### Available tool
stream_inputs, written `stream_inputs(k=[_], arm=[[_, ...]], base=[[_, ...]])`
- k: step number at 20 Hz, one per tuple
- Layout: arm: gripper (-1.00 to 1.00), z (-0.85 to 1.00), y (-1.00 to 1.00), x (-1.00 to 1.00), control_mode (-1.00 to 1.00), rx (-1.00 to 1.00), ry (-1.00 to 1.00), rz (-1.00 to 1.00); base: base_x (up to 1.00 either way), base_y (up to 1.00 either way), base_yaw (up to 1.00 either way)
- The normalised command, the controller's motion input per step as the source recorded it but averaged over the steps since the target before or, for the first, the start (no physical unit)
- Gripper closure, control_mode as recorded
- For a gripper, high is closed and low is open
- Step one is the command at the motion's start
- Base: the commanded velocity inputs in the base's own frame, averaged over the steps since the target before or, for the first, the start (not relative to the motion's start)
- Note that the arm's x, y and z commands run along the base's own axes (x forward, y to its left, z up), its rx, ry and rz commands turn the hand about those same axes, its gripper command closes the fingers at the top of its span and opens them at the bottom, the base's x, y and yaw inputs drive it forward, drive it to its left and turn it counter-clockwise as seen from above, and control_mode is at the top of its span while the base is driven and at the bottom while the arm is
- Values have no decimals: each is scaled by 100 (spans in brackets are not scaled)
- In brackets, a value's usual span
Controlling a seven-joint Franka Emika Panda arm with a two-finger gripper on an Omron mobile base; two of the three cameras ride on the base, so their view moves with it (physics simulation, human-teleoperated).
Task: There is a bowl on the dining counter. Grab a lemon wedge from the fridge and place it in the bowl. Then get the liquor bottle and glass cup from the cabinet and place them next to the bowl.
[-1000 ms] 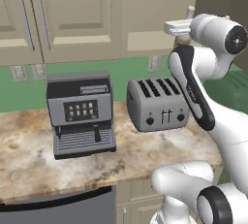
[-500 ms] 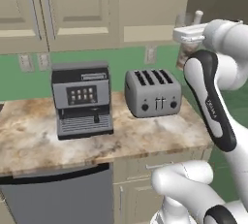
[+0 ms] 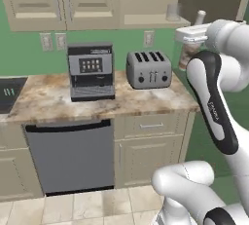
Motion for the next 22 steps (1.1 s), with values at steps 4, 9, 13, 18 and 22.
stream_inputs(k=[4, 9, 13, 18, 22], arm=[[100, 0, 0, 0, 100, 0, 0, 0], [100, 0, 0, 0, 100, 0, 0, 0], [100, 0, 0, 0, 100, 0, 0, 0], [100, 0, 0, 0, 100, 0, 0, 0], [100, 0, 0, 0, 100, 0, 0, 0]], base=[[-89, 44, 34], [-88, 43, 45], [-84, 38, 50], [-81, 36, 51], [-81, 36, 51]])
